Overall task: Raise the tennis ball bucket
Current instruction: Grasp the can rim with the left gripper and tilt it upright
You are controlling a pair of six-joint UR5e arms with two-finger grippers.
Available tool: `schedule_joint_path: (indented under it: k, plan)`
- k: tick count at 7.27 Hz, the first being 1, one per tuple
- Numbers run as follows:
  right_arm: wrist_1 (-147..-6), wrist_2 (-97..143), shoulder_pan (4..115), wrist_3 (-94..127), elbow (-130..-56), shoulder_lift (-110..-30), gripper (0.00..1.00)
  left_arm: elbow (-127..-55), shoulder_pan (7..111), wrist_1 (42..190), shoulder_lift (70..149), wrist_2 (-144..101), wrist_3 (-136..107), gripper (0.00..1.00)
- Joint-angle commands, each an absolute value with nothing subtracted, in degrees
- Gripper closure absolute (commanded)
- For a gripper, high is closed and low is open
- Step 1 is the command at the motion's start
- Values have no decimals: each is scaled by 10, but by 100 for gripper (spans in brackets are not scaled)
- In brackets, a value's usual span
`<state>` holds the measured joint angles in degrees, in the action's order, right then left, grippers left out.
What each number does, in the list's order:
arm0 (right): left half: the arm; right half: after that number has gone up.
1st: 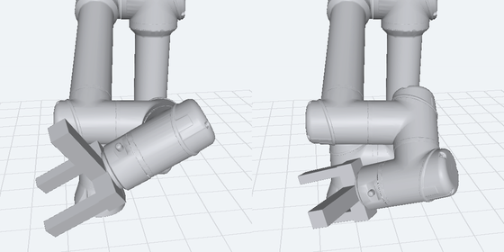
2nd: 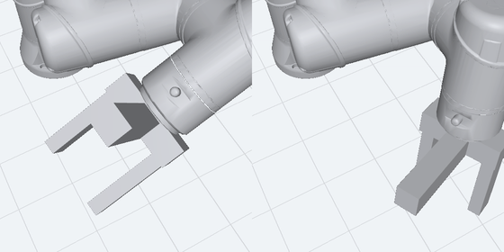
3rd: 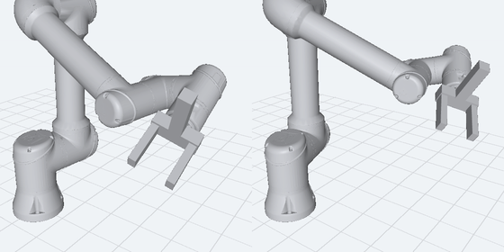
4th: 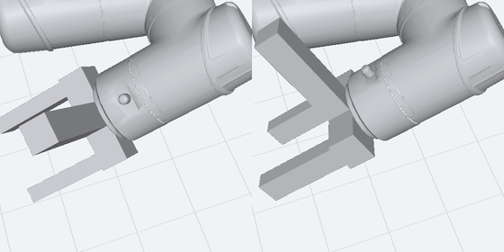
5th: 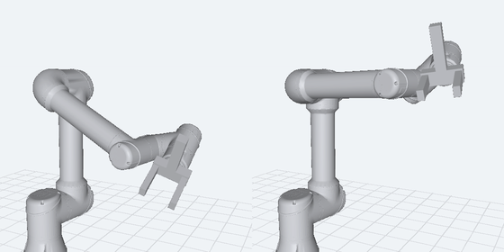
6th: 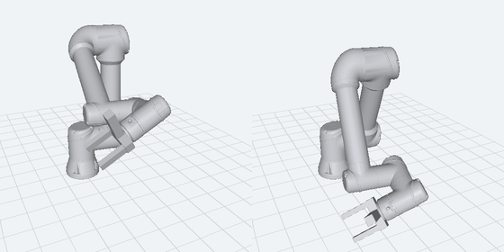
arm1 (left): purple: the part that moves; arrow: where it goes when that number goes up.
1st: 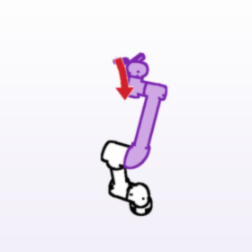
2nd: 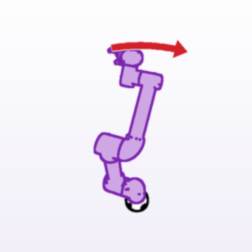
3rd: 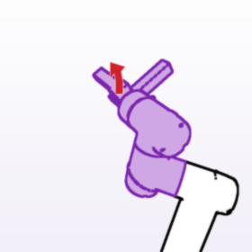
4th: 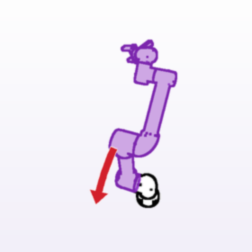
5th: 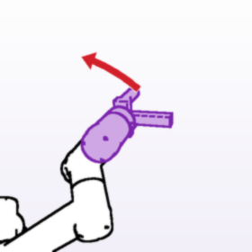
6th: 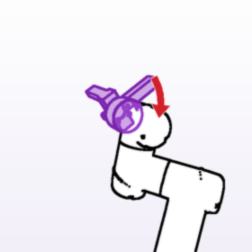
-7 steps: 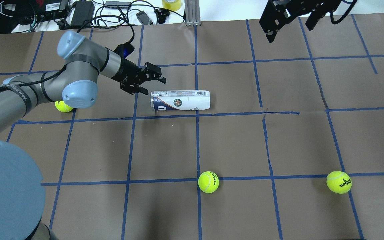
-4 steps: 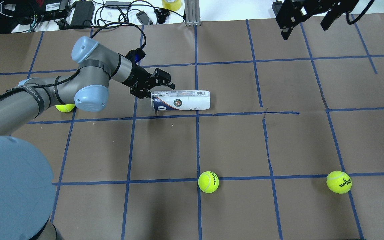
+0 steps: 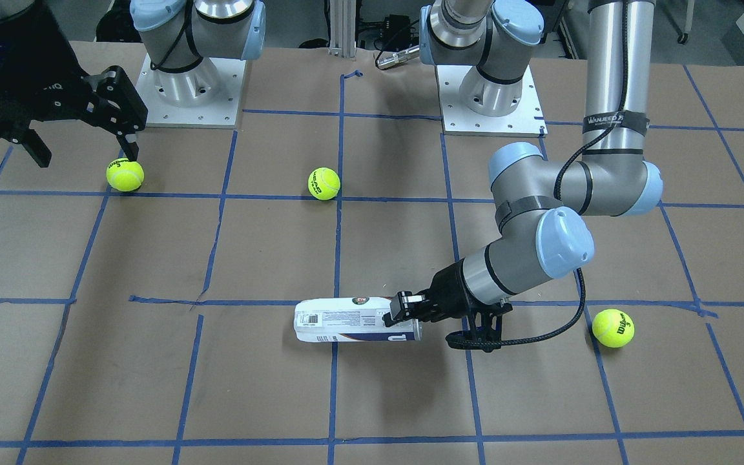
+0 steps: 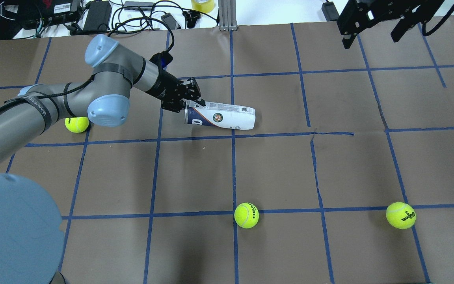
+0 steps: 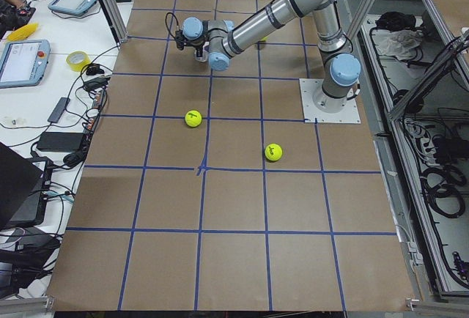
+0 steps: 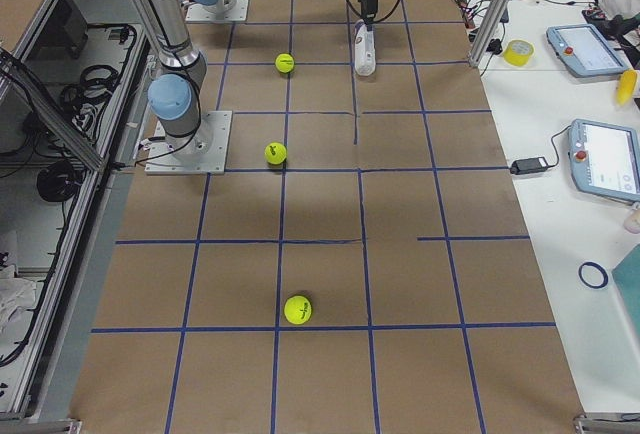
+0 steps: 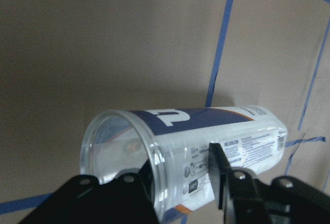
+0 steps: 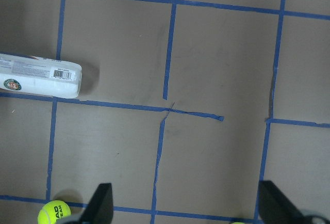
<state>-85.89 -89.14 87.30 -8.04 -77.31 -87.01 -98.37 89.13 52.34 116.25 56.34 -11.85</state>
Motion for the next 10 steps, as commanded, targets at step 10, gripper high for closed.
schedule_joint_path:
  k: [10]
  plan:
    - [-867, -893, 909, -10, -796, -871, 0, -779, 1004, 642, 1172, 942, -148, 100]
